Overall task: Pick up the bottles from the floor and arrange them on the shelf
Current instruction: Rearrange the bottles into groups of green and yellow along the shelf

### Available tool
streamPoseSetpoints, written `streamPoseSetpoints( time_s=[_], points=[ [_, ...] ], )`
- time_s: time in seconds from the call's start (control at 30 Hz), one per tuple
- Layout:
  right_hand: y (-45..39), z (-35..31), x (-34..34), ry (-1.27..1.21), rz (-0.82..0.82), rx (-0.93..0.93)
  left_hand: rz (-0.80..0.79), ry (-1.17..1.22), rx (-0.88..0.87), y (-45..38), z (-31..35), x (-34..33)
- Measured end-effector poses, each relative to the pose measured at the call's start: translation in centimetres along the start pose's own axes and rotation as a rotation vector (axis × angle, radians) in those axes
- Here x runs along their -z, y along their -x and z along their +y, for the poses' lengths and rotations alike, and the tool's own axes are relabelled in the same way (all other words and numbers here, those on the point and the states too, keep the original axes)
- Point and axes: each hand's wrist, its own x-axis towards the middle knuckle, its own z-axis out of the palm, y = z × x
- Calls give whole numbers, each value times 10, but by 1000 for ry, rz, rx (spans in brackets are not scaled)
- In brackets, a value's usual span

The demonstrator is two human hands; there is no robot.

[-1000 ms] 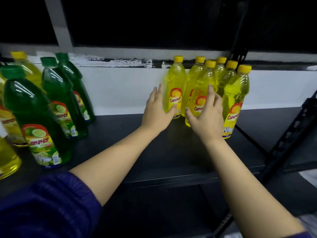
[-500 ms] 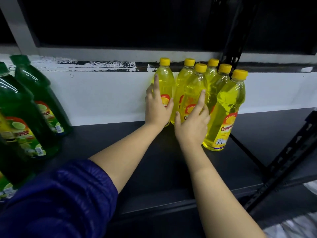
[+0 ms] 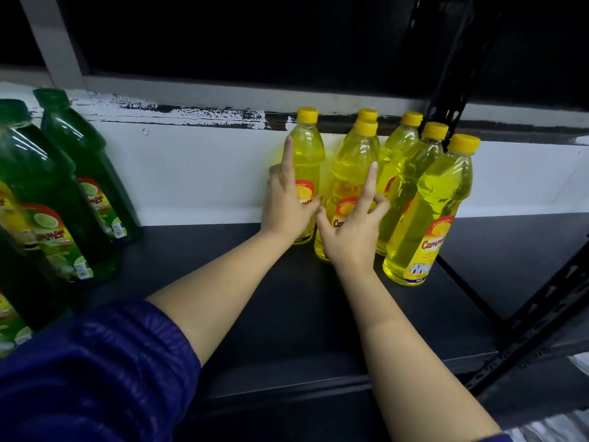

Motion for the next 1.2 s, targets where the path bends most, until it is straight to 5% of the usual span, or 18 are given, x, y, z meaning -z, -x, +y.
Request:
streamPoseSetpoints(
  time_s=[0.47, 1.2],
  points=[
    [17, -31, -35, -158, -108, 87, 41, -5, 51, 32, -56, 129],
    [19, -50, -99, -294, -158, 173, 111, -134, 150, -4, -98, 101]
  ],
)
